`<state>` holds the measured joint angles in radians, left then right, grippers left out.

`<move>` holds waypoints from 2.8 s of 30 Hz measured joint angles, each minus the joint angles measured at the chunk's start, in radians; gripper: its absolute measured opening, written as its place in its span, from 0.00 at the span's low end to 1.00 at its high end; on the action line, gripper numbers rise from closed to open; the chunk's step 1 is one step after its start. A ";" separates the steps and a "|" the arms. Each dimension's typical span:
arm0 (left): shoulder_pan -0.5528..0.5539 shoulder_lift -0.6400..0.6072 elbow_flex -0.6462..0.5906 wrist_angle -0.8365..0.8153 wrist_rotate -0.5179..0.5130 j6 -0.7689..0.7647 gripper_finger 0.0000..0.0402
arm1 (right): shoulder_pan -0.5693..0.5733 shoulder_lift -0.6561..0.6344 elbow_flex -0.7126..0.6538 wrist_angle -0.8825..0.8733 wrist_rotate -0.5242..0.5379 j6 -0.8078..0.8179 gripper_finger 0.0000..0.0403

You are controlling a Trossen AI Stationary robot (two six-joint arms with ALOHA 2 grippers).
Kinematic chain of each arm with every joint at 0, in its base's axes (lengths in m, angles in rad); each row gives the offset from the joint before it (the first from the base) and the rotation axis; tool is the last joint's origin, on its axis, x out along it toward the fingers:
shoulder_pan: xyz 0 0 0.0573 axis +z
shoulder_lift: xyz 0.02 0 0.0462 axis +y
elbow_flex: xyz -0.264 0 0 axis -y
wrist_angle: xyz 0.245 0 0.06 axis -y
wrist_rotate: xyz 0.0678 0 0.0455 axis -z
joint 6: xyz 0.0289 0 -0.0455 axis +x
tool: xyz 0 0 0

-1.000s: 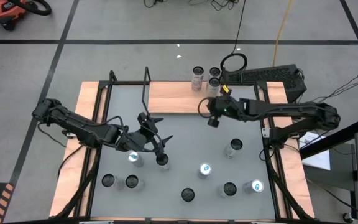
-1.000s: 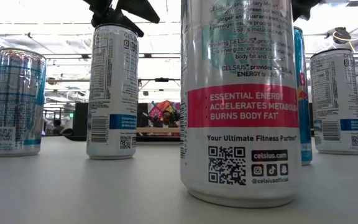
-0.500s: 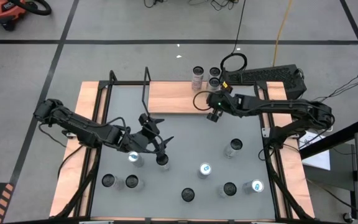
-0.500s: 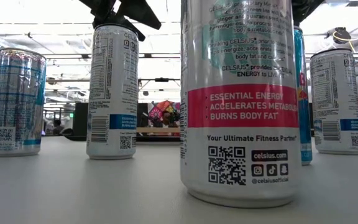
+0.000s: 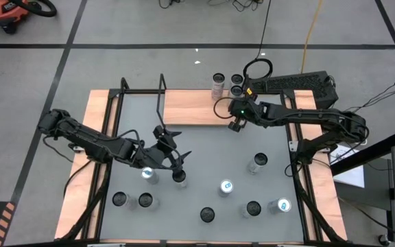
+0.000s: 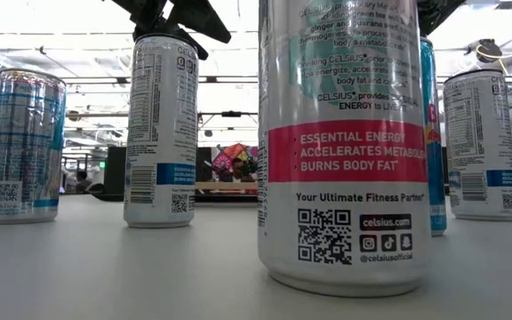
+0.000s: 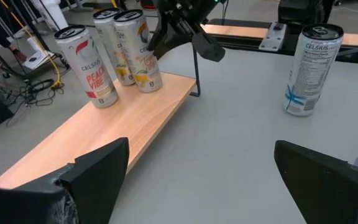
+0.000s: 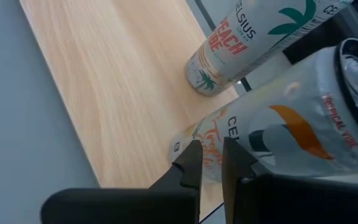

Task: Place canned beverage on shelf
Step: Adjust the white yellow can on the shelf, then put the left white pink soda can on the shelf aligned with the white pink soda can

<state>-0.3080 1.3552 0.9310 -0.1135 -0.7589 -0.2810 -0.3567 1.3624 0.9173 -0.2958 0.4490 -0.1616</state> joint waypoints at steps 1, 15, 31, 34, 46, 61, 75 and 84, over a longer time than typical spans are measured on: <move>0.000 0.000 0.000 0.000 0.000 0.000 0.99 | 0.000 0.000 0.000 0.001 0.000 0.000 0.00; 0.000 0.000 0.000 0.000 0.000 -0.002 0.99 | -0.015 0.000 0.000 0.008 -0.002 -0.013 0.00; -0.020 0.000 0.000 -0.001 0.004 -0.003 0.99 | -0.014 -0.001 0.000 0.036 0.001 -0.031 0.00; -0.021 0.000 0.000 -0.001 0.004 -0.003 0.99 | 0.005 -0.017 0.000 0.036 0.000 -0.026 0.00; -0.025 0.048 0.000 0.008 0.037 -0.030 0.99 | 0.320 -0.210 0.002 -0.088 -0.007 0.246 0.00; -0.177 0.071 0.000 0.124 0.049 -0.055 0.99 | 0.752 -0.122 0.002 0.084 -0.002 0.303 0.00; -0.373 0.024 0.078 -0.125 0.043 -0.183 0.99 | 0.864 -0.071 0.002 0.352 0.000 0.092 0.00; -0.398 0.027 0.104 -0.214 0.024 -0.237 0.99 | 0.883 -0.071 0.002 0.335 0.000 0.097 0.00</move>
<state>-0.7055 1.3819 1.0351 -0.3279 -0.7353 -0.5179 0.5262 1.2915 0.9188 0.0388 0.4487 -0.0648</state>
